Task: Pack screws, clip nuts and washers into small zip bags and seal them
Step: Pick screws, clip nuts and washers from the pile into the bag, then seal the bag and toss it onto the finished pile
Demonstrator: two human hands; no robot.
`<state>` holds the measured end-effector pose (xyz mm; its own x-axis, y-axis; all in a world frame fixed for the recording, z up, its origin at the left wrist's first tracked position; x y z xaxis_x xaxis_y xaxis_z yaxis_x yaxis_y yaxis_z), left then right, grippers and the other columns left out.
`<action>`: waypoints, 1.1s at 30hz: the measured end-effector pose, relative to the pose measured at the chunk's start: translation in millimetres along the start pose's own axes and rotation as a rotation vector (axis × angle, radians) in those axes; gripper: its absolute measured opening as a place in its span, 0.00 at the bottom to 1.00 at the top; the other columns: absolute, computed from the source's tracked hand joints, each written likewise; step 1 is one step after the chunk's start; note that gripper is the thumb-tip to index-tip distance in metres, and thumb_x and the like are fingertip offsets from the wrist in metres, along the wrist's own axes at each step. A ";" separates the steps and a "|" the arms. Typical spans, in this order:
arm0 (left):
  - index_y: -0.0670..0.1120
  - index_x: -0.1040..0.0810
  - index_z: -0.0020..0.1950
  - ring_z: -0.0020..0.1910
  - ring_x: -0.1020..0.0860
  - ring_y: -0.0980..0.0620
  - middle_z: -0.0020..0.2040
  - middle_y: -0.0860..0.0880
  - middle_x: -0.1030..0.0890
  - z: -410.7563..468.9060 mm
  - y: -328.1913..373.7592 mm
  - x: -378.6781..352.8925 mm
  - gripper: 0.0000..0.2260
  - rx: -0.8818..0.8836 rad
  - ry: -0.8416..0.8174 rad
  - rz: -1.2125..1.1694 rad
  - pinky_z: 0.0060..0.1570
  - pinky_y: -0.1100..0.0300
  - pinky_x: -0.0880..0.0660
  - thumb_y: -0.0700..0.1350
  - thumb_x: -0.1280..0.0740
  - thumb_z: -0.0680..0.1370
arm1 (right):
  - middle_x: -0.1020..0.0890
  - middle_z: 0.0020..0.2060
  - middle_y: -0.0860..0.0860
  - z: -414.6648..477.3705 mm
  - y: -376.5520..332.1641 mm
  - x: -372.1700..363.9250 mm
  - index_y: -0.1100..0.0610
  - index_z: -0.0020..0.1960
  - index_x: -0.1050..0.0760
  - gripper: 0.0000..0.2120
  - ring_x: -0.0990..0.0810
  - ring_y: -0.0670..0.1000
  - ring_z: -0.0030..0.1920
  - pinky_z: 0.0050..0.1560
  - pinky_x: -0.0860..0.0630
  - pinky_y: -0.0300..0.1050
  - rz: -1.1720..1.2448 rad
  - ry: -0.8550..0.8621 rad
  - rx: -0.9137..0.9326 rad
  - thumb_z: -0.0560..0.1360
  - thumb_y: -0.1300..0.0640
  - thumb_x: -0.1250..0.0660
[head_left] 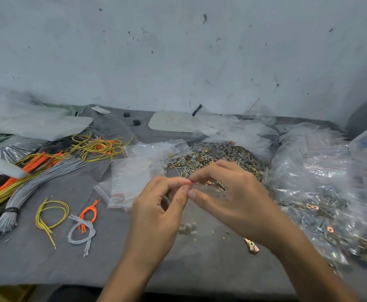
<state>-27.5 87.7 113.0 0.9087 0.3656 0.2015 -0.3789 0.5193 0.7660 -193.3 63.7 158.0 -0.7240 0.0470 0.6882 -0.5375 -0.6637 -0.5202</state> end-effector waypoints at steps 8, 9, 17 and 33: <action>0.58 0.17 0.48 0.38 0.22 0.52 0.42 0.55 0.21 -1.4 6.7 -0.8 0.04 -0.013 0.013 -0.007 0.36 0.65 0.28 0.52 0.32 0.78 | 0.22 0.38 0.39 -0.1 -5.9 -1.0 0.47 0.43 0.22 0.07 0.22 0.44 0.43 0.44 0.23 0.46 -0.068 0.083 0.035 0.73 0.45 0.34; 0.58 0.17 0.48 0.38 0.22 0.52 0.42 0.55 0.21 -1.8 7.3 -1.0 0.04 -0.014 0.007 -0.013 0.36 0.65 0.28 0.52 0.32 0.78 | 0.22 0.38 0.40 -0.2 -7.3 -0.3 0.47 0.42 0.22 0.06 0.22 0.44 0.43 0.43 0.24 0.47 -0.056 0.084 0.038 0.73 0.46 0.34; 0.57 0.18 0.52 0.39 0.23 0.51 0.43 0.54 0.20 -8.5 -1.4 -1.0 0.07 -0.012 -0.109 -0.001 0.39 0.59 0.27 0.56 0.33 0.78 | 0.23 0.38 0.40 -8.3 -5.6 -4.3 0.48 0.42 0.22 0.06 0.22 0.44 0.41 0.42 0.24 0.46 -0.057 0.070 0.034 0.72 0.47 0.34; 0.58 0.20 0.50 0.38 0.24 0.53 0.42 0.54 0.20 -7.4 -16.2 8.7 0.05 0.012 -0.048 -0.031 0.38 0.64 0.29 0.56 0.33 0.79 | 0.22 0.41 0.38 -27.5 23.4 1.1 0.48 0.43 0.23 0.02 0.23 0.45 0.45 0.44 0.29 0.37 -0.078 0.036 -0.055 0.74 0.54 0.30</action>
<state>-14.8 88.2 97.8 0.9276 0.3117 0.2061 -0.3482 0.5205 0.7797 -218.6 68.7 132.6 -0.6934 0.1244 0.7097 -0.6152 -0.6151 -0.4932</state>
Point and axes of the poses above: each hand's wrist, its own z-axis towards the middle knuckle, its own x-axis out of the back of the hand, y = z × x, the point moved 3 cm from there along z, towards the middle knuckle
